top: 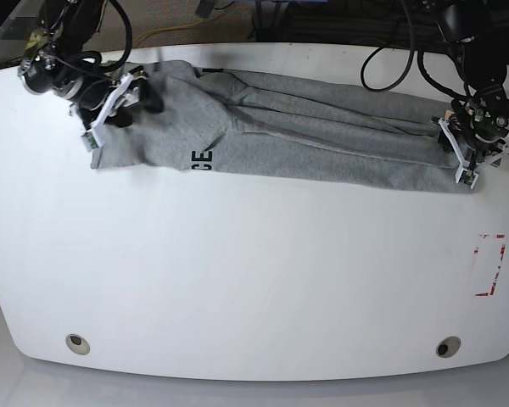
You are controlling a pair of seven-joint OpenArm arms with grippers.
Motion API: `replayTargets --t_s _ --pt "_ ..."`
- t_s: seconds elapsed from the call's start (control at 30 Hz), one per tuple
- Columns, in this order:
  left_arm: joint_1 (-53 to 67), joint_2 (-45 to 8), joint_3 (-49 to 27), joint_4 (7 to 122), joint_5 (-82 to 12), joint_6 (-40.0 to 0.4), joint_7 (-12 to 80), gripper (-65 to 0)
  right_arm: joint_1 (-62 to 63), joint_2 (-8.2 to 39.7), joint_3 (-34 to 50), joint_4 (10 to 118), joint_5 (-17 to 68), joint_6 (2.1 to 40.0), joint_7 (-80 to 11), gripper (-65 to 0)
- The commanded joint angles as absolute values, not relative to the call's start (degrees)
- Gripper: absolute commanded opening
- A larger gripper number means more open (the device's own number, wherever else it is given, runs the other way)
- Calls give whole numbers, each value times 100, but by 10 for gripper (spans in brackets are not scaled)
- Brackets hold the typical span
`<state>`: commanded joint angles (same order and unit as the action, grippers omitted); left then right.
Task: Fold the T-shirt properly
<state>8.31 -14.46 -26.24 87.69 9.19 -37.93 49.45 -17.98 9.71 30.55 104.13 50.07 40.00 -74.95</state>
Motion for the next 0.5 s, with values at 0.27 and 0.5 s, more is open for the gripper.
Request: replayTargets --t_s 0.27,0.5 --pt "699 -1429 -2651 8822 154 -3837 4945 -278 -1376 1376 2404 8760 4998 4000 -6571 -200" --pt "690 -1455 -3160 9464 -734 -4000 5121 -115 -743 1815 1613 7908 4998 4000 -5780 -200"
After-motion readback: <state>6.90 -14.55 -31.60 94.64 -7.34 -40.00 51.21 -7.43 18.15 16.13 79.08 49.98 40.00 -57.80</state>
